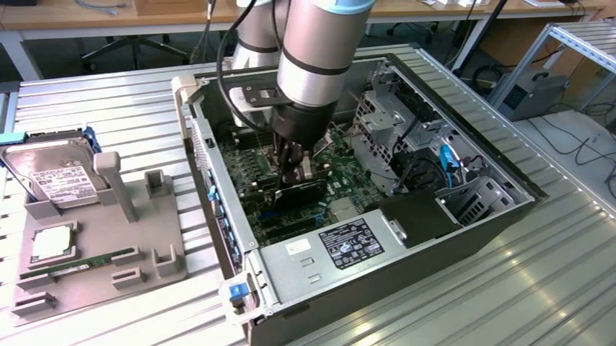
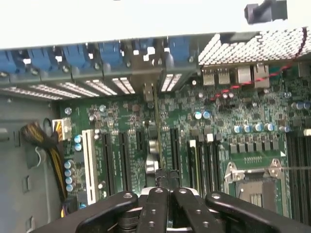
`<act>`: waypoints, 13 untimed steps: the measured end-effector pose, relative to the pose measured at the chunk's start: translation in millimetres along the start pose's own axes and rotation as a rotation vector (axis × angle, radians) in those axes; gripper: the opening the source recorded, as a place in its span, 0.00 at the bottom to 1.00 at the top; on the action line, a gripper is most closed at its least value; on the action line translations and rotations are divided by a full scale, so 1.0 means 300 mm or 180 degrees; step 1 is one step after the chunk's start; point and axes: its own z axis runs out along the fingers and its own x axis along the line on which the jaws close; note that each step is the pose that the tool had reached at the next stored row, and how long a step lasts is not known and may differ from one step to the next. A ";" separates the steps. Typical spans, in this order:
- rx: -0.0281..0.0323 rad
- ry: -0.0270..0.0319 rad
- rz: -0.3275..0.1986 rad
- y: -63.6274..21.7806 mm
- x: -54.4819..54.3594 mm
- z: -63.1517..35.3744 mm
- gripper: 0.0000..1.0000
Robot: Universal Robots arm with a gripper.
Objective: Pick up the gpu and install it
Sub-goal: 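Press down on the gpu until it lock into place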
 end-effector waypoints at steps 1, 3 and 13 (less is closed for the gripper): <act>0.0001 0.0001 0.0000 0.005 0.001 0.002 0.11; 0.0000 0.0001 -0.0001 0.013 0.001 0.004 0.11; 0.0000 0.0001 0.0000 0.031 0.003 0.020 0.11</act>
